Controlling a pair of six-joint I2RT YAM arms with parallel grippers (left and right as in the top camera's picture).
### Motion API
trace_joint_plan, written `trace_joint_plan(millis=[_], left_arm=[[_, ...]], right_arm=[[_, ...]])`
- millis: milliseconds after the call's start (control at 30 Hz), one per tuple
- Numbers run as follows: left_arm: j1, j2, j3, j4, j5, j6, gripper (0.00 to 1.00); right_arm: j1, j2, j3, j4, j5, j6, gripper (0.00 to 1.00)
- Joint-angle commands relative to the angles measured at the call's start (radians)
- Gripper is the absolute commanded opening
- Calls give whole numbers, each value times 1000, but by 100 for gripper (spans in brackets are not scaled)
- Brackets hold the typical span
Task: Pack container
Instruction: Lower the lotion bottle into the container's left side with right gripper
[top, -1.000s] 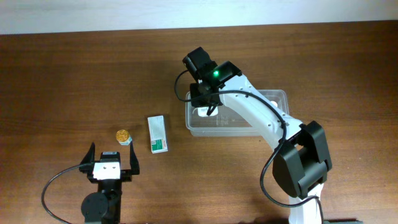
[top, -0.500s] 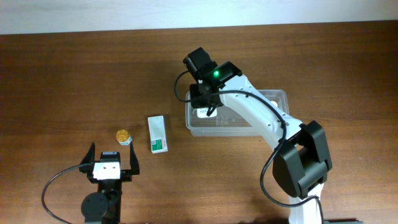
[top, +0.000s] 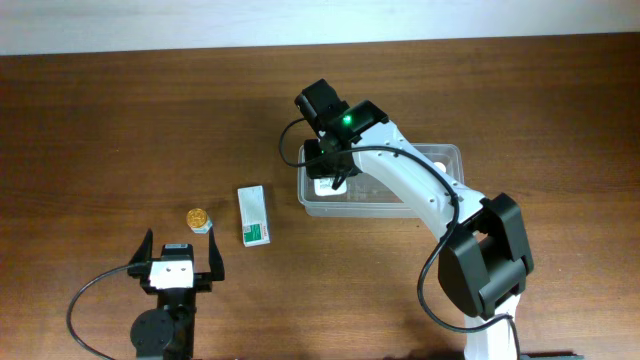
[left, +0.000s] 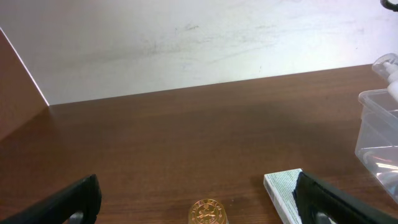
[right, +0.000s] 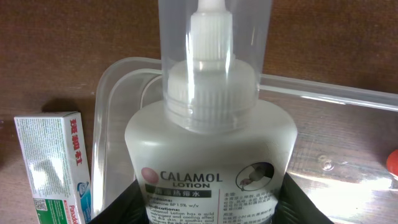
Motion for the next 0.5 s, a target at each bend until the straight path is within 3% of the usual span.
trace_joint_plan(millis=[0, 333, 467], left_arm=[[4, -8, -3, -2, 11, 13, 99], [4, -8, -3, -2, 11, 13, 99], [4, -8, -3, -2, 11, 13, 99]], right_arm=[[6, -7, -10, 0, -12, 13, 42], [6, -7, -10, 0, -16, 13, 43], [6, -7, -10, 0, -16, 13, 49]])
